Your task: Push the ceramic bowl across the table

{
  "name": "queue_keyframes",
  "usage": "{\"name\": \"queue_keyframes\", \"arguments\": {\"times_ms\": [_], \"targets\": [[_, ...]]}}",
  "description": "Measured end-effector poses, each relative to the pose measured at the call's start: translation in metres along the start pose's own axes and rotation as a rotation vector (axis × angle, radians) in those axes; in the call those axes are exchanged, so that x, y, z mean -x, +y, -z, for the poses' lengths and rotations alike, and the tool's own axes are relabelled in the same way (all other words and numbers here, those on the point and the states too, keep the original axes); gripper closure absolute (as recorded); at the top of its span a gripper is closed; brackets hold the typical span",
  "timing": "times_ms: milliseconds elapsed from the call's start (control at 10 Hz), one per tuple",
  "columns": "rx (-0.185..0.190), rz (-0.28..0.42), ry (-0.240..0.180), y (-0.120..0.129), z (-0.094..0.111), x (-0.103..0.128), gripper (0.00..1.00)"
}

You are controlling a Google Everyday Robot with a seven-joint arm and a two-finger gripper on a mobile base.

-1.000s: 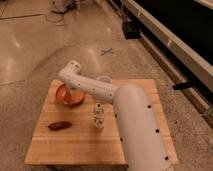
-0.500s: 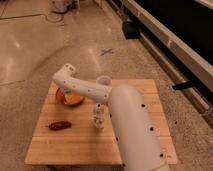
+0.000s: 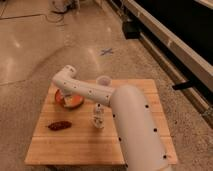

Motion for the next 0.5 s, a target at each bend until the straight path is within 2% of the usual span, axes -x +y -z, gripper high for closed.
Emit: {"name": "queue_keyframes", "arguments": {"times_ms": [500], "targets": [[-0.113,0.032,0.060,-0.054,0.009,-0.028,0.20]]}}
